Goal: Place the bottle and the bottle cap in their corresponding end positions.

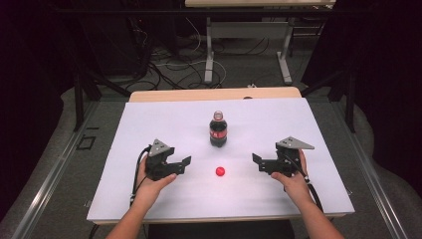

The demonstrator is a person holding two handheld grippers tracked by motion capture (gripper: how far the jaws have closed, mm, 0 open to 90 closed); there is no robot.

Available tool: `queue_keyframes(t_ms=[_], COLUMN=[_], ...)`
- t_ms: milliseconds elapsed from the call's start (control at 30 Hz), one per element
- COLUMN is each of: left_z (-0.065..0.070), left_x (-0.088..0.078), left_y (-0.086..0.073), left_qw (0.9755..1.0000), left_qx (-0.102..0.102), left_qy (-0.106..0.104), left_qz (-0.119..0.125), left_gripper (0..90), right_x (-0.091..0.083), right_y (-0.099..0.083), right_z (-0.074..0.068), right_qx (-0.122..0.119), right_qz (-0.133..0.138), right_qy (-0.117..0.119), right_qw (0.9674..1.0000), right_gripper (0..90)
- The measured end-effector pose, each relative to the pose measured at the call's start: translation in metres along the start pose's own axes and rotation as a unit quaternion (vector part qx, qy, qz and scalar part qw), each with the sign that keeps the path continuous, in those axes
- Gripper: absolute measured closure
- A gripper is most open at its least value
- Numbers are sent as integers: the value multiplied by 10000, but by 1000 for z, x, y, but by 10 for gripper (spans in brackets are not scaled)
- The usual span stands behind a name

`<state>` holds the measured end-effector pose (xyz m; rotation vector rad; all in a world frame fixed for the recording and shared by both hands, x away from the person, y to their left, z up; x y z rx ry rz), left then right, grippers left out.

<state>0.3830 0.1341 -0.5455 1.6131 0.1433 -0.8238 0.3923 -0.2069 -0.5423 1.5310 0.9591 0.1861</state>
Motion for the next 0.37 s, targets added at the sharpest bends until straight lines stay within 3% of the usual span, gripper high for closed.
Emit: queue_keyframes(t_ms=[167, 367], left_z=[-15, -28], left_x=[-7, -10], left_y=[-5, -14], left_qw=[9995, 9989], left_qx=[-288, -420], left_qy=[85, 176], left_qz=[112, 127], left_gripper=[150, 42], right_x=[-3, -3], right_y=[-4, -9], right_z=[4, 8], right_qx=[29, 39], right_qz=[-19, -61], right_qy=[-73, -131], right_qw=[10000, 9999], right_gripper=[0, 0])
Point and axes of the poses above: each handheld gripper's, and its own axes: x roughly forward along the jaws, y roughly out of its top, z roughly to its right, the point moved 6 cm from there along x, roughly forward along the jaws, and after that the axes turned 13 degrees about y, right-handed, at the moved point
